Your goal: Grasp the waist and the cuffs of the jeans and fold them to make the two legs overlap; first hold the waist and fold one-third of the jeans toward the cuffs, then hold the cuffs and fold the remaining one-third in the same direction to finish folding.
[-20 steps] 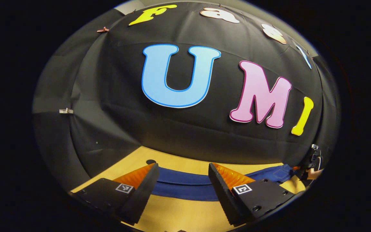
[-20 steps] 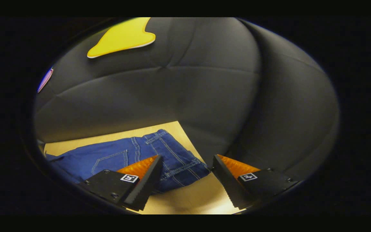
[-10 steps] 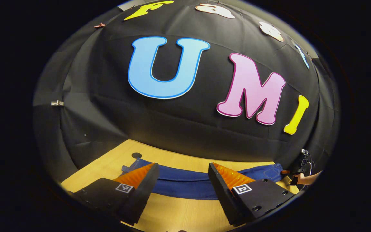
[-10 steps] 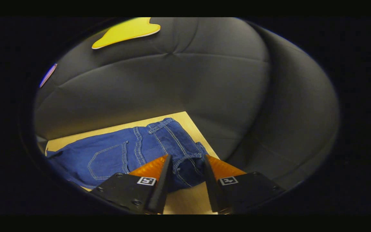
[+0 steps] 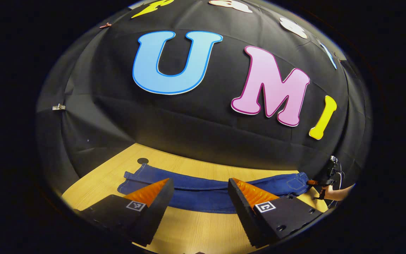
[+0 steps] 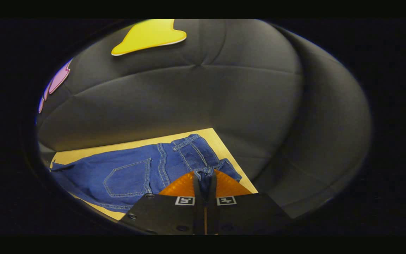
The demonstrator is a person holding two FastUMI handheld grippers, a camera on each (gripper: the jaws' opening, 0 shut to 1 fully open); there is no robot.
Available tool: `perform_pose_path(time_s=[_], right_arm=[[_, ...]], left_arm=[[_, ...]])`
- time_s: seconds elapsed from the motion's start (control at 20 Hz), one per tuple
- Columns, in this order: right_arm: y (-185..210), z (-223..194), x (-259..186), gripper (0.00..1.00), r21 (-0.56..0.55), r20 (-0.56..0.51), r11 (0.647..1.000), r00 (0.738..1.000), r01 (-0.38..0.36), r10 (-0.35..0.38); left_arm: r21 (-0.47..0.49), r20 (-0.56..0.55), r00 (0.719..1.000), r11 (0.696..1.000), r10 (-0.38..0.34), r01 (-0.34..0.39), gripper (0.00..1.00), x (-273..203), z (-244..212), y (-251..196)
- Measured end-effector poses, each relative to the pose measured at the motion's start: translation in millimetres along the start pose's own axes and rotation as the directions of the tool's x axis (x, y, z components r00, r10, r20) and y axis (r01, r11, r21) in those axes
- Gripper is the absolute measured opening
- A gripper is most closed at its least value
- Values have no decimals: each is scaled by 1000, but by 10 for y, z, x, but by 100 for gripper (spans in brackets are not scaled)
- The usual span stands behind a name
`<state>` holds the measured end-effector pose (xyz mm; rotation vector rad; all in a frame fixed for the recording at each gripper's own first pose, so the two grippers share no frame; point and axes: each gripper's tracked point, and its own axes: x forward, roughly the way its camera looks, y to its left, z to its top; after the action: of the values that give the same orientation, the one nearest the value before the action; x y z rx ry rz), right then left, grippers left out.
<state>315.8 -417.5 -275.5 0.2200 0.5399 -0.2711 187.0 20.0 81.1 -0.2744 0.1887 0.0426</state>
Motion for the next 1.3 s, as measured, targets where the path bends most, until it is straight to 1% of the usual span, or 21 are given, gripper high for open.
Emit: perform_pose_path(time_s=[0.1, 0.2, 0.25, 0.3, 0.35, 0.4, 0.45, 0.5, 0.55, 0.6, 0.65, 0.7, 0.85, 0.9, 1.0, 1.05, 1.1, 1.15, 1.3], right_arm=[[49, 149, -89, 13, -13, 31, 1000, 999, -10, 11], [169, 372, -211, 2, -54, 75, 998, 997, -25, 29], [258, 477, -290, 8, -76, 95, 996, 995, -36, 43], [351, 624, -394, 7, -105, 120, 993, 991, -51, 64], [489, 744, -506, 5, -142, 138, 987, 986, -72, 91], [582, 868, -680, 7, -182, 152, 979, 981, -91, 119], [691, 991, -841, 13, -217, 165, 969, 974, -117, 155], [750, 1062, -1015, 7, -247, 176, 958, 966, -143, 189], [801, 1145, -1153, 12, -271, 189, 948, 956, -168, 223], [813, 1224, -1261, 2, -290, 201, 938, 946, -190, 253], [835, 1263, -1369, 2, -309, 205, 927, 937, -212, 283], [764, 1356, -1455, 2, -328, 205, 916, 929, -232, 308], [788, 1413, -1737, 2, -382, 186, 877, 905, -293, 383], [803, 1428, -1812, 1, -407, 178, 856, 892, -318, 416], [800, 1504, -2078, 2, -463, 147, 804, 862, -374, 485], [764, 1564, -2189, 7, -487, 124, 778, 851, -396, 511], [721, 1588, -2267, 7, -501, 99, 758, 843, -418, 530], [649, 1608, -2351, 7, -499, 73, 745, 835, -442, 545], [581, 1633, -2407, 7, -484, 8, 714, 814, -505, 581]], left_arm=[[-1, -2, 1000, 1000, -5, 5, 97, 3, -6, -11], [1, 4, 1000, 1000, -9, 9, 97, -16, 1, 6], [4, 10, 1000, 1000, -9, 9, 96, -34, 12, 35], [3, 13, 1000, 1000, -8, 8, 97, -43, 2, 49], [1, 14, 1000, 1000, -7, 7, 97, -70, -7, 86], [-1, 10, 1000, 1000, -6, 6, 97, -81, -36, 133], [-2, 8, 1000, 1000, 0, 0, 97, -105, -70, 190], [-9, 9, 1000, 1000, 9, -9, 97, -114, -103, 249], [-24, 10, 1000, 1000, 12, -12, 97, -137, -125, 309], [-43, 18, 1000, 999, 20, -19, 97, -154, -133, 379], [-63, 29, 999, 998, 29, -27, 97, -175, -121, 467], [-82, 41, 998, 996, 41, -38, 97, -196, -115, 564], [-145, 61, 994, 986, 86, -77, 96, -232, -84, 905], [-167, 68, 992, 982, 104, -91, 97, -241, -86, 1009], [-206, 77, 989, 972, 128, -110, 97, -268, -106, 1214], [-218, 77, 987, 968, 140, -120, 96, -260, -133, 1311], [-225, 73, 985, 965, 153, -133, 97, -245, -170, 1405], [-224, 74, 984, 964, 164, -144, 97, -226, -194, 1500], [-204, 87, 978, 964, 190, -169, 96, -127, -218, 1737]])
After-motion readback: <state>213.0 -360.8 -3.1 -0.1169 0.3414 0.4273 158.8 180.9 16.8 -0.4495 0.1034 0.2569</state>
